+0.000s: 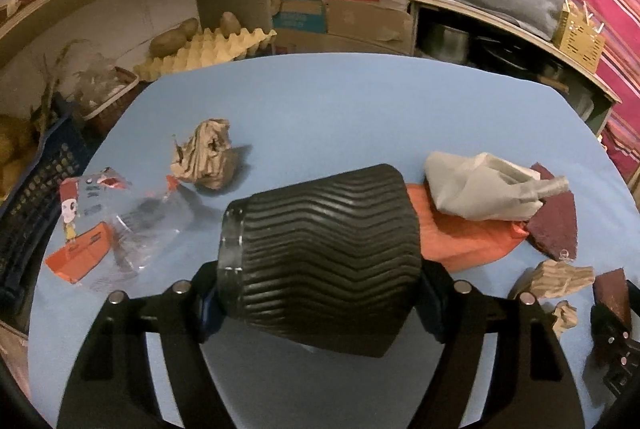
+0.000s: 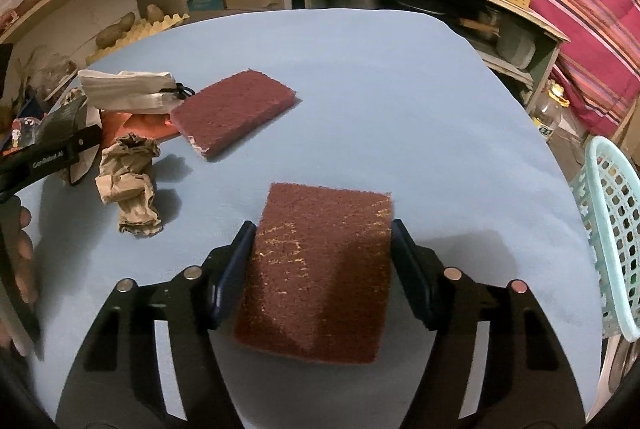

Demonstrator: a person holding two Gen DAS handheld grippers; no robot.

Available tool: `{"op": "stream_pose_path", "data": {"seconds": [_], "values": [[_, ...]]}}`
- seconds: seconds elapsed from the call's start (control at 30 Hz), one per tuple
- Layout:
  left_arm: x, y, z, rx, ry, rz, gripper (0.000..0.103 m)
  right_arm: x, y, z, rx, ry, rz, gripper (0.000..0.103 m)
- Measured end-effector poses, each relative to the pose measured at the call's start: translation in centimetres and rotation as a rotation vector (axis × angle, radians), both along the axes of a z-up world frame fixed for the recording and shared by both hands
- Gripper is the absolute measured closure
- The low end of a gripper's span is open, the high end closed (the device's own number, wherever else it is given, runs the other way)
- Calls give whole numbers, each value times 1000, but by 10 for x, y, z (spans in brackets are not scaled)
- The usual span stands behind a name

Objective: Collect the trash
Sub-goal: 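Grasp the black ribbed cylinder with the left tool while the right tool grasps a maroon scouring pad, then carry both toward the basket and open the right tool over it while the left tool holds the cylinder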

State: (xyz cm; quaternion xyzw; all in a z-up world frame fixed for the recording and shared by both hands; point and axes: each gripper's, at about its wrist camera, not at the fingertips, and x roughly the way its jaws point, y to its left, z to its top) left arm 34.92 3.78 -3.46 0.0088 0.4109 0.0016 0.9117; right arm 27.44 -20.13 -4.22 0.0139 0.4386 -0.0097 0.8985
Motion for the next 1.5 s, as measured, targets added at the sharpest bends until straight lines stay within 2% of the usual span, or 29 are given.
{"op": "stream_pose_path", "data": {"seconds": [0.3,0.8,1.03,1.33,1.5], "values": [[-12,2,14,17,-28,9,29,-3,-10,10,34,-30,28,37],[-74,-13,81,-7,-190,-26,29,-26,-65,54,105,-147,-5,37],[-90,-56,91,20,-204,-89,29,-36,-112,70,102,-184,-41,37],[-95,-118,92,-20,-201,-152,29,-57,-201,80,120,-204,-160,37],[-96,-159,95,-33,-205,-206,29,-72,-243,78,98,-211,-230,37]]}}
